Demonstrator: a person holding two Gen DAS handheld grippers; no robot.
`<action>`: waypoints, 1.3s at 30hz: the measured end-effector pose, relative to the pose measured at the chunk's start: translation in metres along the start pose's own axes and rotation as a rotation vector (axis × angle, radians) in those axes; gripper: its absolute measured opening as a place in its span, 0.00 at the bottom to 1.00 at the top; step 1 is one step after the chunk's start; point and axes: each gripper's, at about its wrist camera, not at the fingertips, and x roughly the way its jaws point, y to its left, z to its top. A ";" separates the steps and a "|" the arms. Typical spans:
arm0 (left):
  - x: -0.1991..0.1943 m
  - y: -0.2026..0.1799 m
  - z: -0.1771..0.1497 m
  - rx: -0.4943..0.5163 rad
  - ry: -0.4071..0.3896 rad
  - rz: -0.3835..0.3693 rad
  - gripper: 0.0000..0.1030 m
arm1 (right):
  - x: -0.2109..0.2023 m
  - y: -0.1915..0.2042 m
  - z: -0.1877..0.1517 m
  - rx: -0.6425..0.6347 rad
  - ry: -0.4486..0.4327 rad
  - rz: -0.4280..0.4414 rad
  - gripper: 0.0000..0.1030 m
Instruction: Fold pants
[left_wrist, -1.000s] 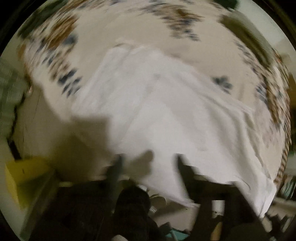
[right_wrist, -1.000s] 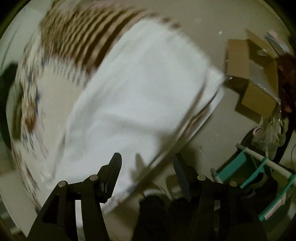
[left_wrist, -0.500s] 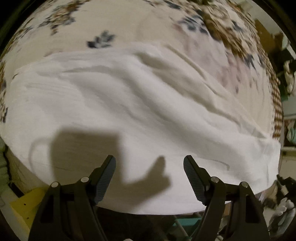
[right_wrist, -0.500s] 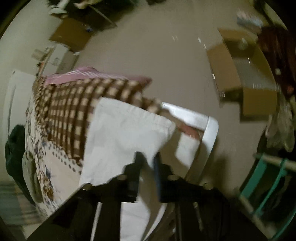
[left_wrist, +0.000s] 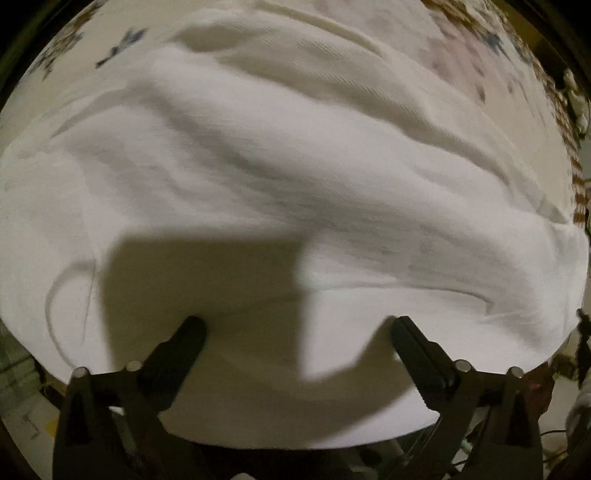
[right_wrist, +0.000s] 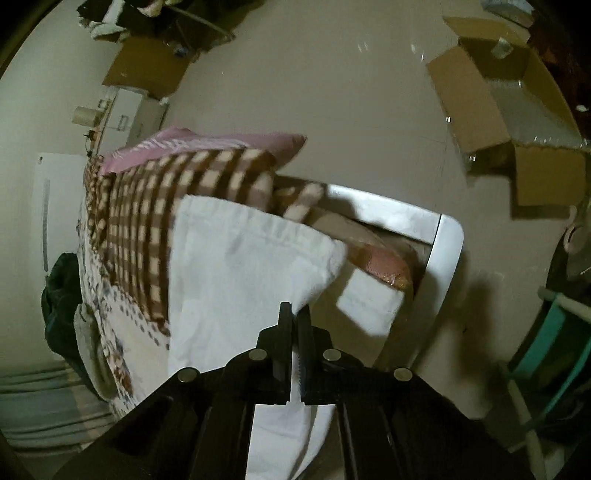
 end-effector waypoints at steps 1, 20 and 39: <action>0.002 -0.002 0.000 0.007 0.001 0.017 1.00 | -0.007 0.001 -0.001 -0.008 -0.016 -0.015 0.02; 0.013 -0.058 -0.018 0.025 -0.019 -0.001 1.00 | 0.016 -0.048 -0.010 0.076 0.101 0.047 0.53; 0.016 -0.050 0.019 -0.011 -0.065 0.055 1.00 | 0.045 -0.027 0.006 -0.051 0.061 0.446 0.53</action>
